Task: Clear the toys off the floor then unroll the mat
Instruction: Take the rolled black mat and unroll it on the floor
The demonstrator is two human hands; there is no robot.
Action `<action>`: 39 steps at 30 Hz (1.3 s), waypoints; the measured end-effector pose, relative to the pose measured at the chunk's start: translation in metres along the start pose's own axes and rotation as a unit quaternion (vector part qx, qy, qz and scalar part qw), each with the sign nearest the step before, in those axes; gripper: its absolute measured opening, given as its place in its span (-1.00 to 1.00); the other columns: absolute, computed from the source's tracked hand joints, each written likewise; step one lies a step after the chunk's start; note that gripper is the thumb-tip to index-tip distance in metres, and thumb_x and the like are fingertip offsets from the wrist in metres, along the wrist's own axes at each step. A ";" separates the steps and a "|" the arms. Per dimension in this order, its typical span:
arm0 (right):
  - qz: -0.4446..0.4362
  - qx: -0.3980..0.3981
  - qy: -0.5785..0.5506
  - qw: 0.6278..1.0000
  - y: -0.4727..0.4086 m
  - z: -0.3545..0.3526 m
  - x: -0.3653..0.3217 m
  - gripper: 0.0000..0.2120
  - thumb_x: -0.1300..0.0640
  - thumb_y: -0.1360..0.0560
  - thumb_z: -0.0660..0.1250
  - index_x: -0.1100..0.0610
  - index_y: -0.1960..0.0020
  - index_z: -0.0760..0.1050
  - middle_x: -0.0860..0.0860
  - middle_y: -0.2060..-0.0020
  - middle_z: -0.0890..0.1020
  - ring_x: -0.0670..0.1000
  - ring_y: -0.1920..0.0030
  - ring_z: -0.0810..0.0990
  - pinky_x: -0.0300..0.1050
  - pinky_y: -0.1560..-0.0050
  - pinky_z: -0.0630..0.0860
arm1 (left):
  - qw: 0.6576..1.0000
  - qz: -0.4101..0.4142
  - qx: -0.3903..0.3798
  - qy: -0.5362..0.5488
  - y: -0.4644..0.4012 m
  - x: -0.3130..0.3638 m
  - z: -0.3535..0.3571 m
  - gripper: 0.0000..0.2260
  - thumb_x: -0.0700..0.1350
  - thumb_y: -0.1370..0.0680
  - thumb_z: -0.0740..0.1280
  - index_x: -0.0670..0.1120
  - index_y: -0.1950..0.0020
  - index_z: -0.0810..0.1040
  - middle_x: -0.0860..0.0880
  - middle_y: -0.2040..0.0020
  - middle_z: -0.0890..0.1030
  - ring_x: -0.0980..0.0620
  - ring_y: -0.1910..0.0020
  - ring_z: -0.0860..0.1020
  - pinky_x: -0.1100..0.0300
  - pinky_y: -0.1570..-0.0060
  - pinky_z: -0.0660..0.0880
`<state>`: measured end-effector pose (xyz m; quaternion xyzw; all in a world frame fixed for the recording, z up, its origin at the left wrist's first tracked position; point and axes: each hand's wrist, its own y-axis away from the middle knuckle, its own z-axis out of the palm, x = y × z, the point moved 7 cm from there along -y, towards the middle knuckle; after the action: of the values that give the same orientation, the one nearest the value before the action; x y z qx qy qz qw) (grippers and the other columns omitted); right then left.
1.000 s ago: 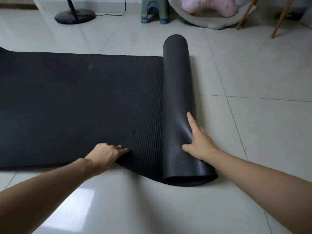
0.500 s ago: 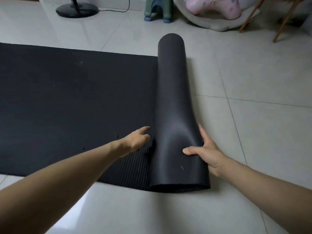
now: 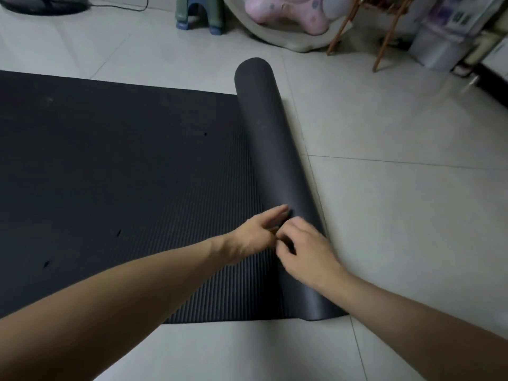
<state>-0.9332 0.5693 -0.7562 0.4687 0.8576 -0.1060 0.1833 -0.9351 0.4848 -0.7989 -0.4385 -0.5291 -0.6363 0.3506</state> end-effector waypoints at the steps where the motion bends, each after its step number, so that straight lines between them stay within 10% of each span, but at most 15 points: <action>1: 0.036 -0.066 0.053 0.996 0.004 0.011 0.013 -0.75 -0.01 -0.49 0.23 0.11 -0.08 0.49 0.04 -0.12 0.51 0.09 -0.21 0.45 0.00 -0.31 0.27 | 1.000 -0.008 -0.020 -0.011 -0.006 0.001 0.010 -0.30 -0.54 -0.44 0.12 -0.07 -0.51 0.13 -0.06 -0.48 0.27 -0.02 -0.43 0.29 0.25 -0.25 0.33; 5: 0.161 -0.202 0.140 0.956 0.020 0.029 0.069 -0.23 -0.29 -0.46 0.18 0.11 -0.50 0.05 -0.04 -0.52 0.06 0.02 -0.52 -0.04 0.20 -0.44 0.02 | 0.958 -0.011 -0.037 -0.285 -0.011 -0.019 0.013 -0.35 -0.30 -0.52 0.22 0.01 -0.53 0.03 -0.08 -0.52 0.17 0.00 -0.45 0.21 0.41 -0.22 0.26; 8: 0.238 -0.220 0.146 0.935 0.034 0.017 0.107 0.00 -0.34 -0.39 0.26 0.07 -0.52 -0.27 -0.02 -0.53 -0.19 0.13 -0.52 -0.07 0.25 -0.43 0.08 | 0.827 -0.047 -0.108 -0.550 0.003 -0.066 0.017 -0.30 0.06 -0.53 0.26 0.11 -0.53 -0.10 -0.03 -0.56 -0.17 -0.08 -0.53 -0.15 -0.15 -0.46 -0.03; 14: 0.294 -0.114 0.119 0.941 0.045 -0.033 0.155 -0.11 0.07 -0.52 0.28 0.01 -0.49 -0.37 0.17 -0.33 0.35 0.19 -0.18 0.48 0.03 -0.11 0.46 | 0.621 -0.029 -0.180 -0.763 0.029 -0.114 0.027 -0.15 0.32 -0.48 0.16 0.10 -0.47 -0.38 -0.15 -0.47 -0.45 -0.26 -0.45 -0.36 -0.43 -0.33 -0.02; 19: 0.201 -0.097 0.086 0.971 0.040 -0.026 0.143 -0.06 0.34 -0.48 0.17 -0.28 -0.38 -0.46 0.10 -0.10 0.43 0.13 0.11 0.52 0.04 0.02 0.50 | 0.605 -0.057 -0.137 -0.782 0.033 -0.105 0.033 -0.21 -0.11 -0.55 0.20 0.01 -0.48 -0.38 -0.24 -0.49 -0.35 -0.36 -0.48 -0.14 -0.11 -0.05 0.49; 25: 0.192 -0.079 0.066 0.976 0.023 -0.027 0.144 -0.09 0.36 -0.45 0.13 -0.30 -0.43 -0.32 0.11 0.00 0.51 0.12 0.12 0.50 0.02 0.02 0.49 | 0.620 -0.077 -0.097 -0.774 0.036 -0.085 0.003 -0.33 -0.30 -0.54 0.11 -0.01 -0.53 -0.19 -0.27 -0.51 0.07 -0.23 -0.17 0.50 0.01 0.11 0.45; 39: 0.181 -0.099 -0.150 0.967 -0.017 0.046 0.066 -0.12 0.37 -0.51 0.11 -0.42 -0.39 -0.27 0.00 -0.27 0.42 0.19 -0.01 0.60 0.02 0.04 0.57 | 0.588 -0.189 -0.049 -0.785 0.113 -0.099 -0.125 -0.35 -0.27 -0.54 0.05 0.04 -0.53 -0.19 -0.16 -0.55 -0.01 -0.12 -0.14 0.54 0.06 0.09 0.46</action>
<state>-0.9702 0.5940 -0.8246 0.5745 0.7274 -0.0544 0.3714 -0.8191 0.3387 -0.8565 -0.6742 -0.6381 -0.1221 -0.3512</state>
